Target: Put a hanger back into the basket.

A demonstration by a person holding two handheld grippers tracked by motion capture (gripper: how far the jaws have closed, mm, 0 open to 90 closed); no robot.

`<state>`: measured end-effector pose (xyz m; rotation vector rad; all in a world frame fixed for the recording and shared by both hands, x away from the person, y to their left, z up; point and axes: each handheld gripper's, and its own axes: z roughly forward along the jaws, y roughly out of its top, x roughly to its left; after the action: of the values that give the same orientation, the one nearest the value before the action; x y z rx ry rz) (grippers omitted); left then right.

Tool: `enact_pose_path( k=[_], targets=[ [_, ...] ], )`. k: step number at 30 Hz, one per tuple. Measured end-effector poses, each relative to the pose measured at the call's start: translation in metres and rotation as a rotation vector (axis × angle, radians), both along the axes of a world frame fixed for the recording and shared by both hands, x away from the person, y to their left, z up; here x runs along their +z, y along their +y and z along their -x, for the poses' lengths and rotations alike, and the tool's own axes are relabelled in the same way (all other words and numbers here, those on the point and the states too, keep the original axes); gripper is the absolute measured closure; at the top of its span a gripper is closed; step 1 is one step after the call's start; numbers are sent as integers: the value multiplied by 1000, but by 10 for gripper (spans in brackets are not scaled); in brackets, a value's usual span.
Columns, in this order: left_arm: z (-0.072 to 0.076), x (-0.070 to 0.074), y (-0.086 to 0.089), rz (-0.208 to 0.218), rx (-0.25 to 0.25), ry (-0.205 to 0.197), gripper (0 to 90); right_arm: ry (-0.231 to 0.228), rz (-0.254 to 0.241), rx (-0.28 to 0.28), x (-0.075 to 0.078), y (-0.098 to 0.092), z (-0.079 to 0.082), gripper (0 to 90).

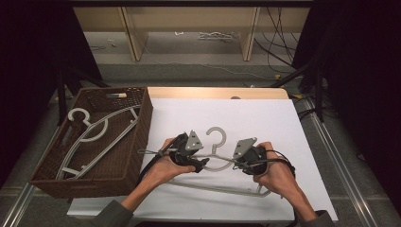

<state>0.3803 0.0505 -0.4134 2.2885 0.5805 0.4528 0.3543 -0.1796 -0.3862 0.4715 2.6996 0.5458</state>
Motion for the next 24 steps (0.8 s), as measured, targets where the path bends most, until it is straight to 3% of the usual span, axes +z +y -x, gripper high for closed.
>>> enact_pose_path(
  k=[4,7,8,9,12,21,24],
  targets=[
    [-1,-2,-4,-24,-33,2,474,1,0,13,1,2,2,822],
    [1,-3,-7,-45,-100,10,653,-5,9,17,1,3,2,822],
    [1,-3,-7,-45,-100,10,689,-8,6,12,1,3,2,822],
    [4,-1,-8,-89,-138,-17,709,-8,10,19,1,2,2,822],
    [6,1,-9,-122,-188,-36,744,-14,14,41,1,1,2,821],
    [13,9,-6,-143,-256,-72,803,-67,10,71,6,-2,1,799],
    [16,9,-6,-139,-264,-58,819,-80,8,73,6,-5,-1,781]
  ],
)
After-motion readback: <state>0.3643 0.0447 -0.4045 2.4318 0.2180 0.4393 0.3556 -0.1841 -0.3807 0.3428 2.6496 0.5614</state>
